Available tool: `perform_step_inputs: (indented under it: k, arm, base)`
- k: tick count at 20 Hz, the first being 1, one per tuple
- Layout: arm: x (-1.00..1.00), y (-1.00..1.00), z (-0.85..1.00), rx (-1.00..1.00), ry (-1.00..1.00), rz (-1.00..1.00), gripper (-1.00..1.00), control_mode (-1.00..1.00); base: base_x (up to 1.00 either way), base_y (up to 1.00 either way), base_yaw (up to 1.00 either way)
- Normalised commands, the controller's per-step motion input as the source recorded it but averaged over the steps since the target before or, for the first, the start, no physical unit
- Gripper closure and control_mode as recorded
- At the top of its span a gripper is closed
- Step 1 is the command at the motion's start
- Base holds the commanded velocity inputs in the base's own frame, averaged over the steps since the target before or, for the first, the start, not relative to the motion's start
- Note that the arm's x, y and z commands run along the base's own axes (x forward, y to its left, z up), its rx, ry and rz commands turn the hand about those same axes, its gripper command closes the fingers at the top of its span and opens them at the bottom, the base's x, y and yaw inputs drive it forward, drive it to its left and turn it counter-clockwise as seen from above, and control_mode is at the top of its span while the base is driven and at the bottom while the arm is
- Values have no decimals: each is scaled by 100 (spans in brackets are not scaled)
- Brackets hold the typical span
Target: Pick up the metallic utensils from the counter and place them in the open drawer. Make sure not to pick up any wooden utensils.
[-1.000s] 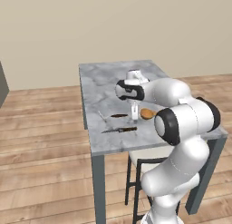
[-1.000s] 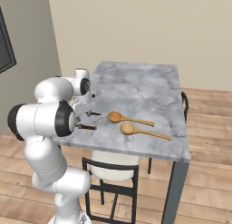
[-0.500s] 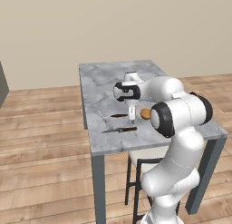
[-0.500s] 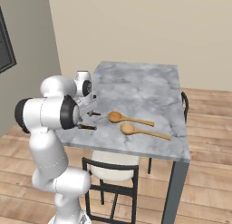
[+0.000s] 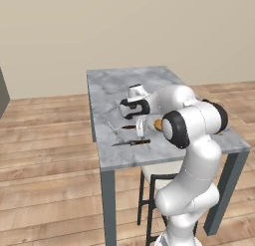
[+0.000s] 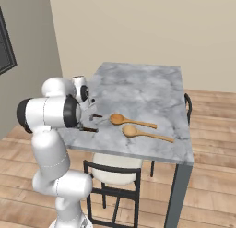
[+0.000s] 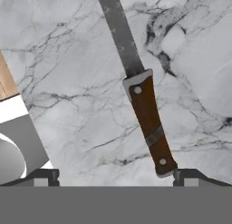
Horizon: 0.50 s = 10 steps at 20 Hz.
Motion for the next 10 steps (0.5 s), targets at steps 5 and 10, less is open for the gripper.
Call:
perform_step_inputs:
  k: [5,10]
  arm:
    - [13,4,-13,0,-1,0,-100,-100]
    - [23,0,-10,0,-1,0,-100,-100]
  base:
    - [0,0,0]
    - [0,0,0]
